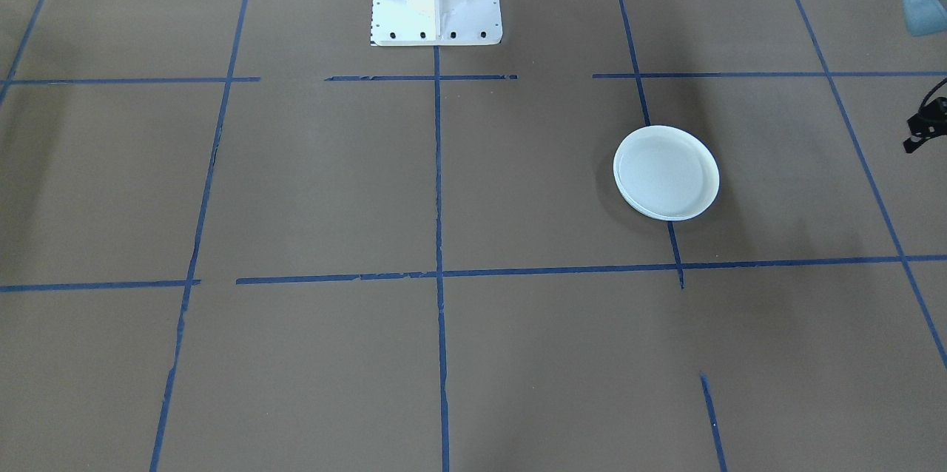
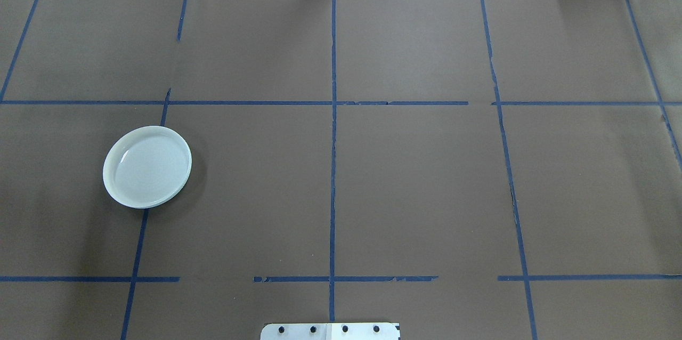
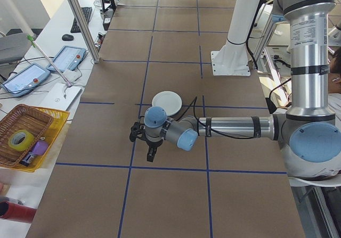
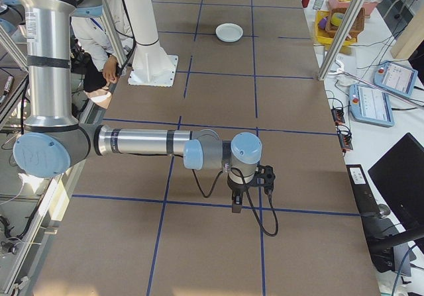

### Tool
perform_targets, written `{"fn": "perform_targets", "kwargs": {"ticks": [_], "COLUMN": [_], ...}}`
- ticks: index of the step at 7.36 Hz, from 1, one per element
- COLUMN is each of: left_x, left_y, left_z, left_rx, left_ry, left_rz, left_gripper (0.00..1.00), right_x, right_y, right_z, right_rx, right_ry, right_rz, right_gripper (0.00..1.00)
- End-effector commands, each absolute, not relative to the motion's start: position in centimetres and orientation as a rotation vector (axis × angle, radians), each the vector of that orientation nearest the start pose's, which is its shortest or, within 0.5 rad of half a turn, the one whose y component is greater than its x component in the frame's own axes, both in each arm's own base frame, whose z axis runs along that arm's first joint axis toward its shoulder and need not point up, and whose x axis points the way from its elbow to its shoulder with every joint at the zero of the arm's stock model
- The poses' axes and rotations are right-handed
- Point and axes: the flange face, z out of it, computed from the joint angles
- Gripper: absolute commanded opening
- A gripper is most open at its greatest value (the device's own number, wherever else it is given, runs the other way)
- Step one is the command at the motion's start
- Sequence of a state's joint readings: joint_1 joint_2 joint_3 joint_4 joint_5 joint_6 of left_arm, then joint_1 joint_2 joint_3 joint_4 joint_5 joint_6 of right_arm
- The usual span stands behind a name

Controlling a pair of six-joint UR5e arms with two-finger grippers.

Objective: Stack plate in center

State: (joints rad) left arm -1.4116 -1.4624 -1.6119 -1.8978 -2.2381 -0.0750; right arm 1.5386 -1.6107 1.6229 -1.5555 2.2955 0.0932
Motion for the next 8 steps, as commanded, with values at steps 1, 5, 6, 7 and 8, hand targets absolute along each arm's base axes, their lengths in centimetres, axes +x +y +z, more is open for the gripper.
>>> {"fn": "perform_targets", "kwargs": {"ticks": [1, 5, 6, 7, 8], "left_x": [-6.3, -8.9, -8.9, -8.8, -8.8], "left_y": [-46.6, -45.2, -45.0, -44.5, -44.8], "left_z": [67.0, 66.8, 67.0, 67.9, 67.1], "left_rx": [0.122, 0.103, 0.099, 0.077, 0.094], "left_ry": [0.606, 0.738, 0.740, 0.740, 0.743], "left_rz": [0.207, 0.110, 0.107, 0.097, 0.104], "left_gripper": [1.00, 1.00, 1.00, 1.00, 1.00], "right_x": [5.2, 5.2, 5.2, 5.2, 5.2], "right_y": [-47.9, -47.9, -47.9, -47.9, -47.9], "right_z": [65.4, 65.4, 65.4, 65.4, 65.4], "right_rx": [-0.019, -0.019, -0.019, -0.019, -0.019], "right_ry": [-0.726, -0.726, -0.724, -0.724, -0.726], "right_rz": [0.047, 0.047, 0.049, 0.049, 0.049], "right_gripper": [1.00, 1.00, 1.00, 1.00, 1.00]}}
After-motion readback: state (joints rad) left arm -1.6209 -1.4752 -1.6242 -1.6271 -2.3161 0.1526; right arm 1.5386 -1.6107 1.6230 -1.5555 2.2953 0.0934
